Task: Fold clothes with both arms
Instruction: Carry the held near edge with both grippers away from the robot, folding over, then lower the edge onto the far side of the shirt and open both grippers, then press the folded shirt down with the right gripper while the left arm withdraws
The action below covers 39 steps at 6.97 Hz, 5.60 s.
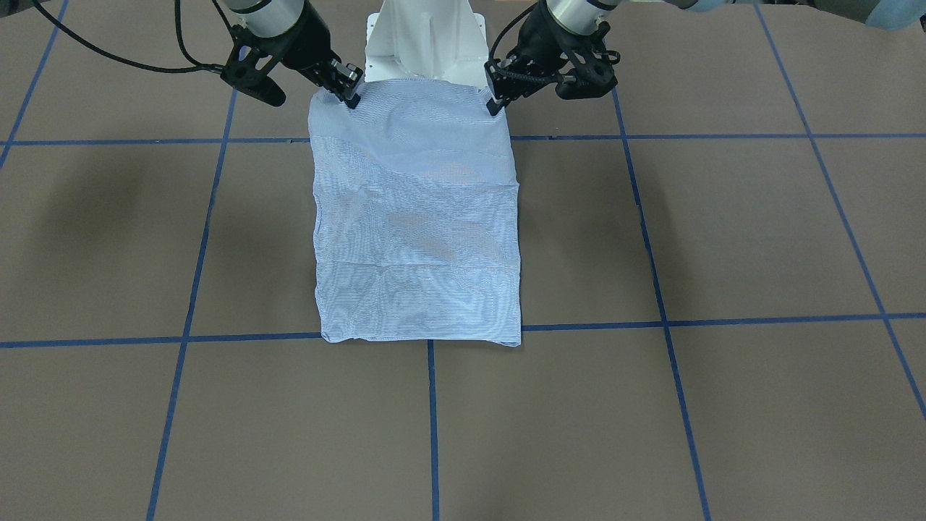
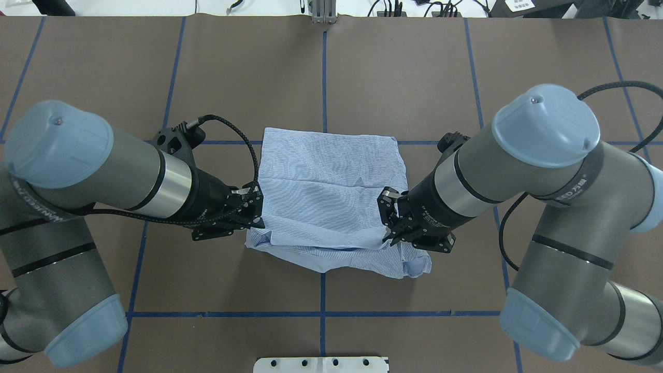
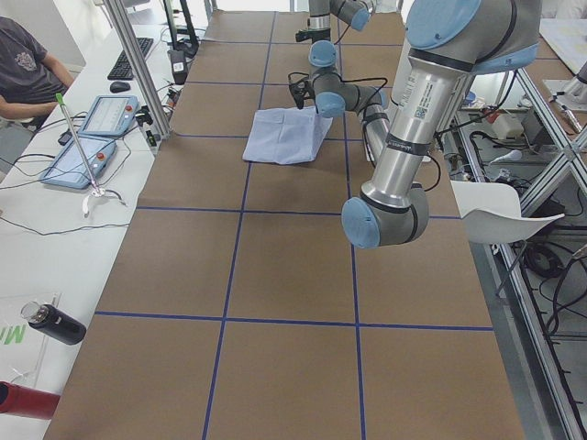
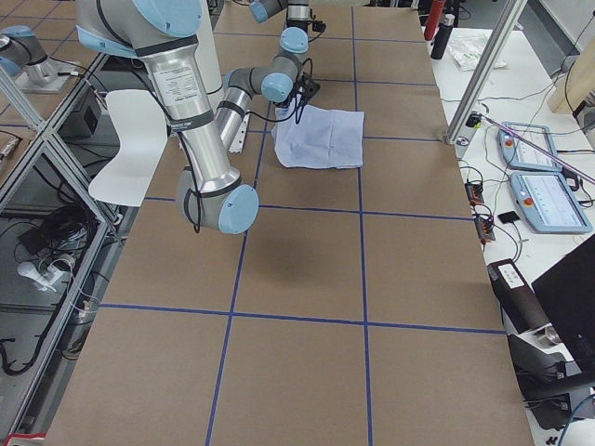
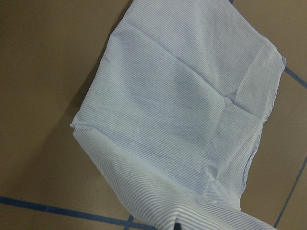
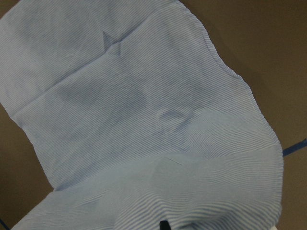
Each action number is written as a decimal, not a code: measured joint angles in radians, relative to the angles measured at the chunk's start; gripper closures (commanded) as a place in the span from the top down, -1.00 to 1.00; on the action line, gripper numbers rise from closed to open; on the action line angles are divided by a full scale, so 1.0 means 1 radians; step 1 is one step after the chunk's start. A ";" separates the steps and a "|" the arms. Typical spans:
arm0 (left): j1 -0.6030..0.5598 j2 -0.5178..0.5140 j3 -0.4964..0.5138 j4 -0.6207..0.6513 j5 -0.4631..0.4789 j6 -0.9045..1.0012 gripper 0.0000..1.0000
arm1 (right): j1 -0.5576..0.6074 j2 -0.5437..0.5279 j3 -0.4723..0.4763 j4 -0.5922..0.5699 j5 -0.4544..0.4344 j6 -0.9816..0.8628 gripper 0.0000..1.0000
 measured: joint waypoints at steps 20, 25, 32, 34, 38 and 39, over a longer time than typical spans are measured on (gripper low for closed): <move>-0.174 -0.197 0.633 -0.418 -0.015 0.029 -1.00 | 0.173 0.372 -0.749 0.155 -0.039 -0.313 -1.00; -0.174 -0.239 0.813 -0.562 0.050 0.026 0.22 | 0.172 0.449 -0.984 0.298 -0.078 -0.316 0.36; -0.249 -0.228 0.815 -0.558 -0.001 0.052 1.00 | 0.158 0.454 -0.916 0.313 -0.090 -0.353 1.00; -0.299 -0.200 0.785 -0.495 -0.048 0.106 1.00 | 0.095 0.457 -0.880 0.312 -0.128 -0.379 1.00; -0.332 -0.182 0.741 -0.418 -0.058 0.153 1.00 | 0.019 0.512 -0.957 0.306 -0.315 -0.655 1.00; -0.334 -0.181 0.740 -0.416 -0.058 0.153 1.00 | 0.018 0.553 -1.025 0.309 -0.357 -0.709 0.99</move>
